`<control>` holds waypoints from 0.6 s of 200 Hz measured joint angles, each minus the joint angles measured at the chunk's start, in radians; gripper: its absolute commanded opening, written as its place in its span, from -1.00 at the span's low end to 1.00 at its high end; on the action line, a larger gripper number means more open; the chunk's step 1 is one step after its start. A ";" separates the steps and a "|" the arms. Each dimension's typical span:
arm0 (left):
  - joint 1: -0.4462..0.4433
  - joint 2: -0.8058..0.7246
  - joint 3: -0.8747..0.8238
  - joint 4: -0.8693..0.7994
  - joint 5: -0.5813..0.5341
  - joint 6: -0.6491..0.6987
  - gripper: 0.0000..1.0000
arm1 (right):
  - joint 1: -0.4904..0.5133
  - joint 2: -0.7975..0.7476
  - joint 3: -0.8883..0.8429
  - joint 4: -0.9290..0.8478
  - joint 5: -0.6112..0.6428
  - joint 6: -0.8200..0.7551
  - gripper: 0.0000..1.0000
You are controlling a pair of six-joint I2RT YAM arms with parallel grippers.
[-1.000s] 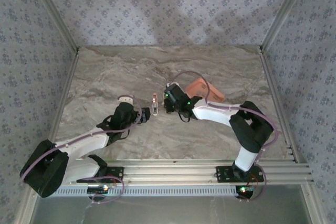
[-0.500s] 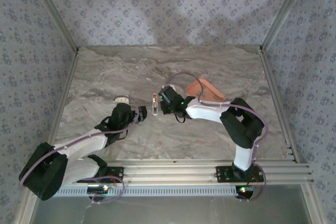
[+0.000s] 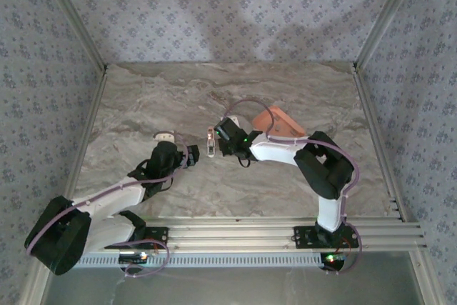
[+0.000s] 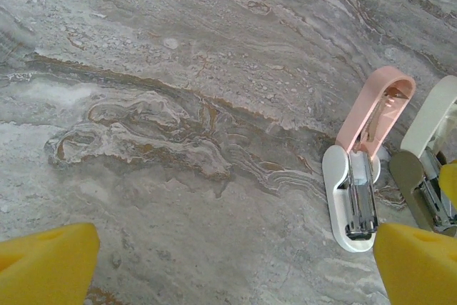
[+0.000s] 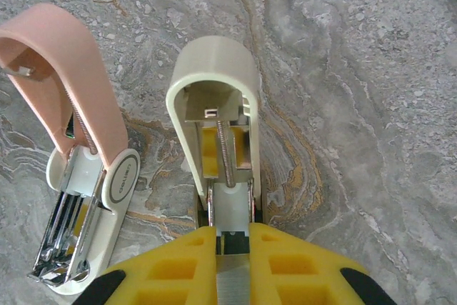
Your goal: Load the staples into the stapler
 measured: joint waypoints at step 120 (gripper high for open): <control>0.000 -0.006 -0.006 -0.001 0.000 0.000 0.97 | 0.006 0.008 0.006 -0.014 0.016 0.000 -0.73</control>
